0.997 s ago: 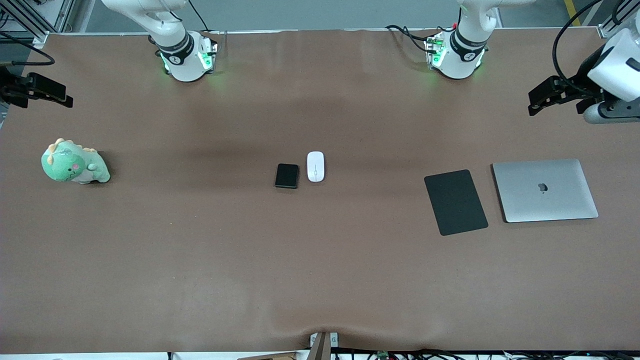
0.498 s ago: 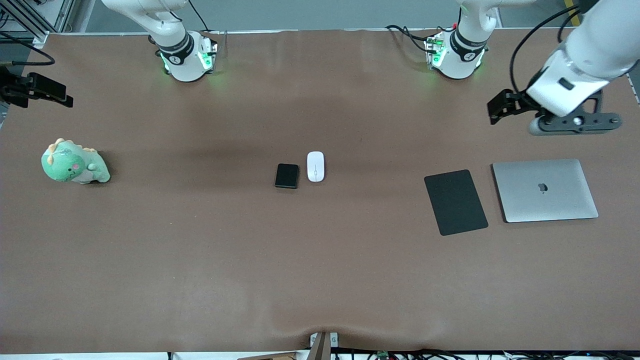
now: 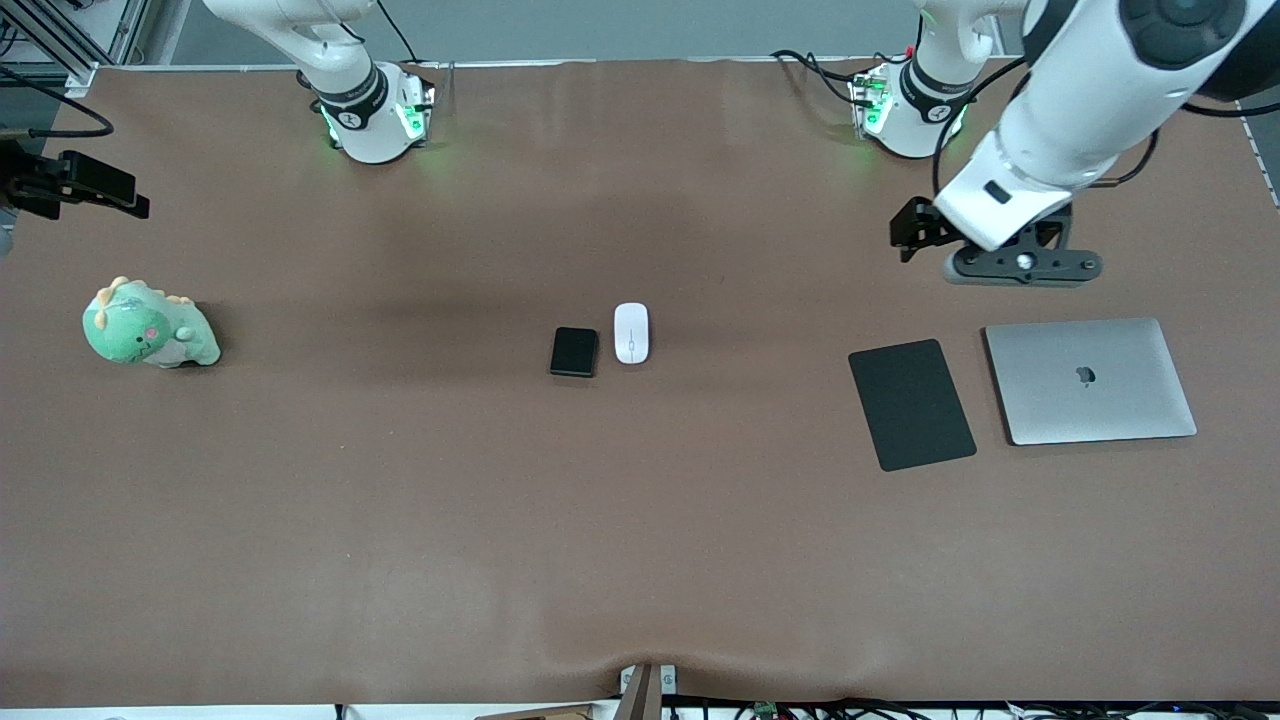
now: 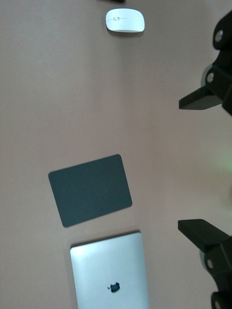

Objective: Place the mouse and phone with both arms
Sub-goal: 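Move the left gripper toward the mouse while the right gripper reaches out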

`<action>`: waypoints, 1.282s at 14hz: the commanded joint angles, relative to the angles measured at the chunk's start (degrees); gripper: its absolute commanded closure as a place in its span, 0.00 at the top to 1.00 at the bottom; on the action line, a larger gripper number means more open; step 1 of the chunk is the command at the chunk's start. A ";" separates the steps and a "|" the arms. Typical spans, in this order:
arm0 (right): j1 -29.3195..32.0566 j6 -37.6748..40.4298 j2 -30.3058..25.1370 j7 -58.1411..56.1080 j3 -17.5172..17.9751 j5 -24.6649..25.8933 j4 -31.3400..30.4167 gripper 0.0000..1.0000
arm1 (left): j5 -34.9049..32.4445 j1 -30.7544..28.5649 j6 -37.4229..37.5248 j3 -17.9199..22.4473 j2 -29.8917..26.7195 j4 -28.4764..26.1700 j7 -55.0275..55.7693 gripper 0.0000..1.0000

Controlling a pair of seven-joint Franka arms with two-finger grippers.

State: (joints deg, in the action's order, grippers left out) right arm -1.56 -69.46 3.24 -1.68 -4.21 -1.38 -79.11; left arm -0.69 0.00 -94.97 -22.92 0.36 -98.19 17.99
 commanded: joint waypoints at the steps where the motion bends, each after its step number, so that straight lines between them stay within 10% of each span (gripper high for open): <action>1: 0.33 -0.33 0.62 -0.52 0.17 -0.90 0.18 1.00 | -0.98 -0.35 -5.13 -3.08 -0.80 -4.63 4.40 1.00; 18: 0.68 -2.96 5.54 -0.61 0.00 -1.61 -0.61 1.00 | -2.29 3.69 -15.86 -10.12 5.96 -10.09 20.23 1.00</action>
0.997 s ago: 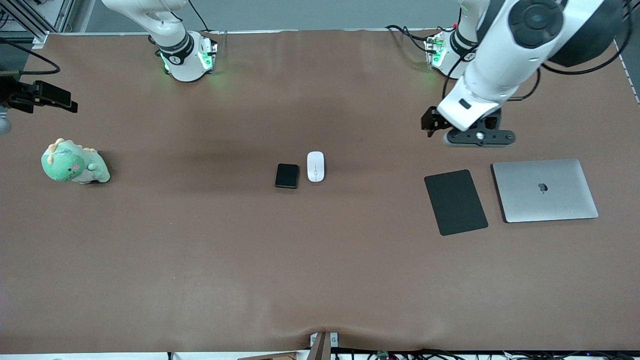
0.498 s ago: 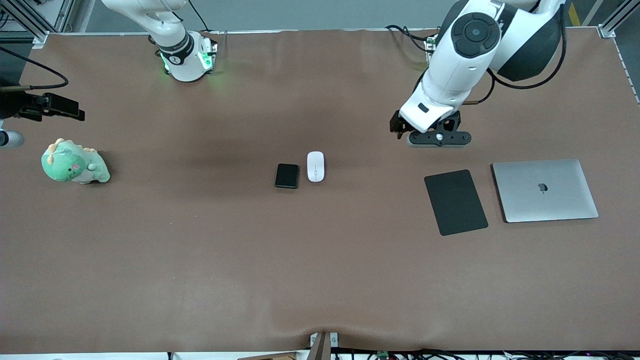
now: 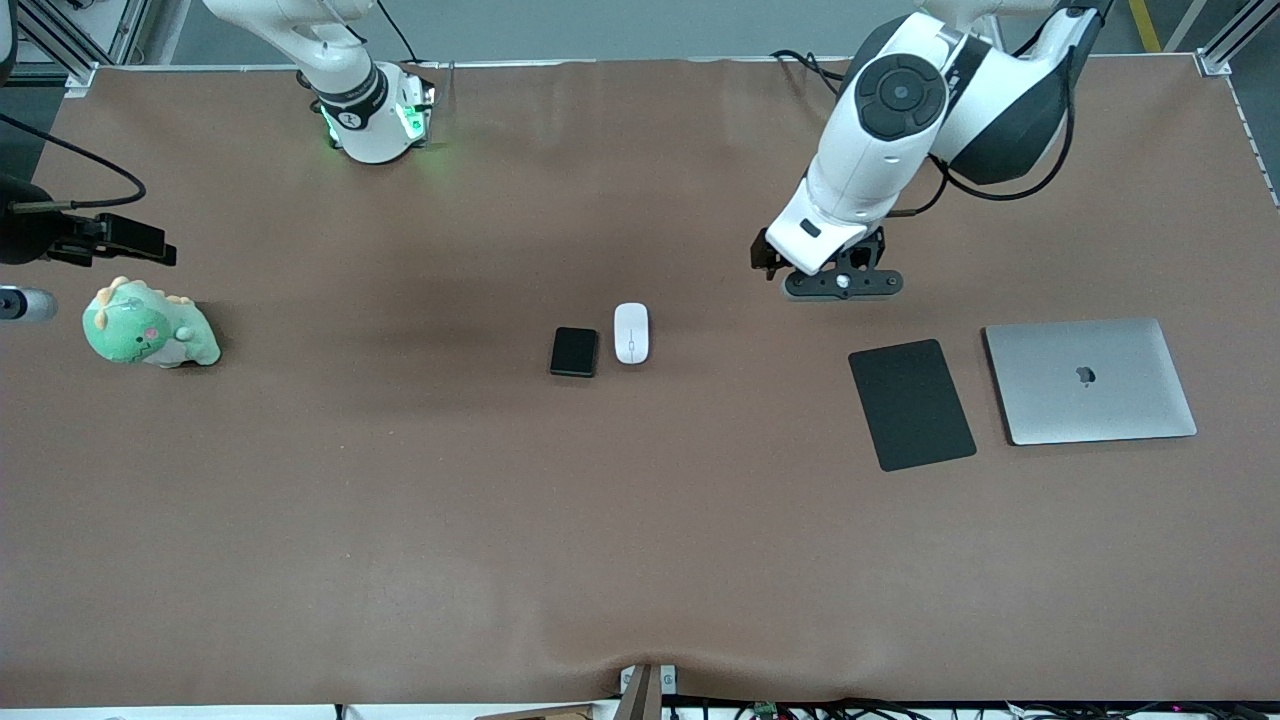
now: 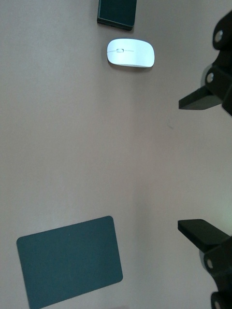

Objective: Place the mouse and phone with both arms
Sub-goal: 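Move the left gripper toward the mouse while the right gripper reaches out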

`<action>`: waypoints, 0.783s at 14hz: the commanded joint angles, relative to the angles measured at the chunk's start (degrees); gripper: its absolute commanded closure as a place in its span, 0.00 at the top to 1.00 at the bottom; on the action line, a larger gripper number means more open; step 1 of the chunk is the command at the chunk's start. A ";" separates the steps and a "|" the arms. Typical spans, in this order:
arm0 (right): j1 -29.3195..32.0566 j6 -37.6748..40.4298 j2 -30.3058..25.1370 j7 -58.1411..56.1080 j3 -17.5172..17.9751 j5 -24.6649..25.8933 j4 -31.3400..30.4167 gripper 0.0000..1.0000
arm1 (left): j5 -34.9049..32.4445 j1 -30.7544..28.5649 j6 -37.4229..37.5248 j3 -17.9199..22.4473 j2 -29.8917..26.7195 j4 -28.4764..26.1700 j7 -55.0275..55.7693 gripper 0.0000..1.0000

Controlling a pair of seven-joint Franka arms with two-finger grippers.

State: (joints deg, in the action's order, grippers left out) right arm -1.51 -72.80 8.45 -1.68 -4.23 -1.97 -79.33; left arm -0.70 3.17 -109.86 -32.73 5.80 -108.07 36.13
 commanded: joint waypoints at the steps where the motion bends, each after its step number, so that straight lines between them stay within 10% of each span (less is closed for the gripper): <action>1: 0.63 0.38 0.33 0.01 0.02 -1.11 -0.47 1.00 | -3.08 1.91 -1.23 -0.31 0.97 -0.21 3.50 1.00; 11: -0.16 2.31 1.39 5.52 0.28 -3.13 -0.65 1.00 | -10.11 8.51 -11.86 -0.31 11.15 0.49 16.51 1.00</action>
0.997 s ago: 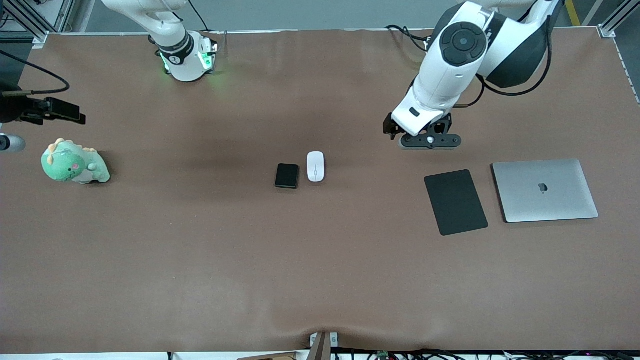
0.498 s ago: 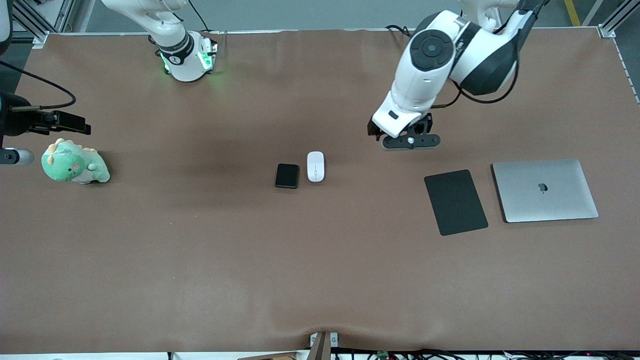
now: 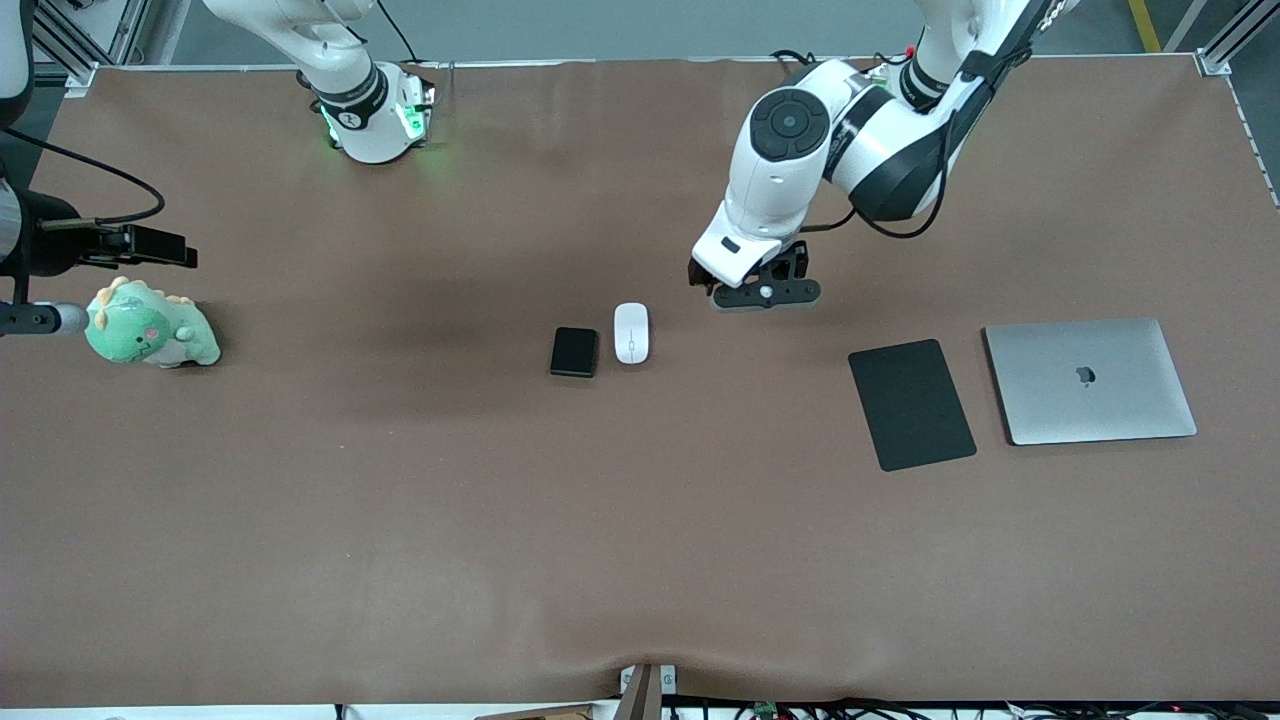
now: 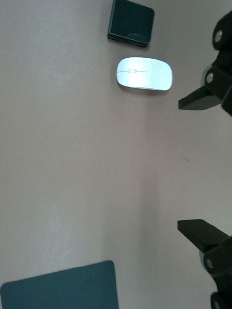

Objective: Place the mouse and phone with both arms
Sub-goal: 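Move the left gripper toward the mouse while the right gripper reaches out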

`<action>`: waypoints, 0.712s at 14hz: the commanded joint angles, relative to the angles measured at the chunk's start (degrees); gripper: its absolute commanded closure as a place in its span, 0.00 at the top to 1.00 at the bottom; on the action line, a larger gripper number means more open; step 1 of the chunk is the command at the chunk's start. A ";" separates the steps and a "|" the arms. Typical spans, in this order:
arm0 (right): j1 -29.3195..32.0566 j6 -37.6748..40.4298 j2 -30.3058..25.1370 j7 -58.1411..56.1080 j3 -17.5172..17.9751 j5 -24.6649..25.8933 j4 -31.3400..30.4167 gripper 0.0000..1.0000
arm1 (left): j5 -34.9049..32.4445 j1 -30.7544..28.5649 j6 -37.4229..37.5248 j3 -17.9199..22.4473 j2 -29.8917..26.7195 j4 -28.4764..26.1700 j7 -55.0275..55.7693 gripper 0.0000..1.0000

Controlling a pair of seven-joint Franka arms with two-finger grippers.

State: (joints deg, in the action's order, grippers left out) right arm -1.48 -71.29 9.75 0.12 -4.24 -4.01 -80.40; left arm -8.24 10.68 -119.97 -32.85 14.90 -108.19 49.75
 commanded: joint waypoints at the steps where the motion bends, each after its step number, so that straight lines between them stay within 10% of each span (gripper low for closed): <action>1: -0.27 0.80 0.10 4.53 0.29 -1.87 0.42 1.00 | -3.44 1.71 -2.80 -0.19 3.10 0.69 4.29 1.00; 10: -0.27 0.98 0.36 4.89 0.20 -2.41 0.34 1.00 | -3.89 5.31 -8.52 -0.11 13.47 5.43 7.29 1.00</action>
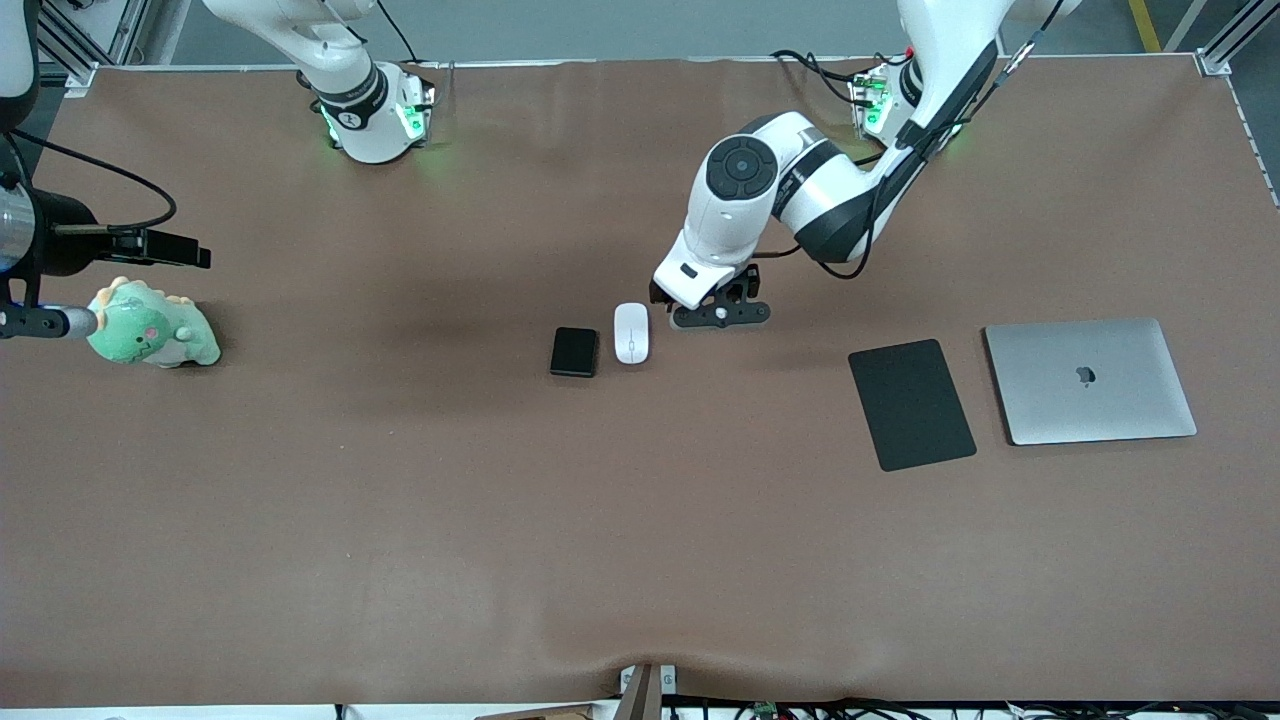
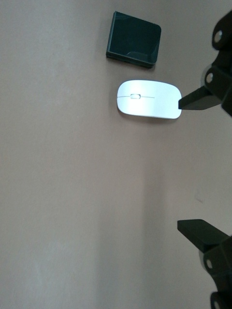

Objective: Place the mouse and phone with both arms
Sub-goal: 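Lower the left gripper and grasp the white mouse while the right approaches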

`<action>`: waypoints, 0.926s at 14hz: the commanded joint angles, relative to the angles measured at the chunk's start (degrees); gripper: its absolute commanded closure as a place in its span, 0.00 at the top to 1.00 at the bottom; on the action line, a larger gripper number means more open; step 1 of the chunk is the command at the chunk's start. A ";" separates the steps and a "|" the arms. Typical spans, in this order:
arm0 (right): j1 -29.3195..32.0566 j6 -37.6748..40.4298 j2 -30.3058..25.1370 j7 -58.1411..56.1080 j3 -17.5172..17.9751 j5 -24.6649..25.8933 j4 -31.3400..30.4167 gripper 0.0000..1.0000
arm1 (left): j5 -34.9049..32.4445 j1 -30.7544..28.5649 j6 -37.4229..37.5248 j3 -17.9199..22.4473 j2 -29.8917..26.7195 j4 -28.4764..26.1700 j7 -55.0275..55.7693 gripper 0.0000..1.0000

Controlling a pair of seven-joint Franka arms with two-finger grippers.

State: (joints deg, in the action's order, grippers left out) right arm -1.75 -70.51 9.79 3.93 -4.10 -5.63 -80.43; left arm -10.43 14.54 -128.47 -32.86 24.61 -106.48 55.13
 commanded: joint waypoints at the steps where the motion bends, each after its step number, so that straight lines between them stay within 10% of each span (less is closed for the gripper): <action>1: -0.01 -0.06 0.50 1.08 0.06 -0.87 0.36 1.00 | -1.70 2.15 -0.03 0.07 4.82 4.70 1.99 1.00; 13: -5.63 1.08 3.22 1.08 0.32 -1.31 -2.89 1.00 | -13.12 9.71 -6.44 1.74 19.15 12.61 12.45 1.00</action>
State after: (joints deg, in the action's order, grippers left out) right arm -6.95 -69.92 13.64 4.38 -3.66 -6.38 -82.44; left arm -21.64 22.05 -134.91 -32.35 40.99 -97.45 65.72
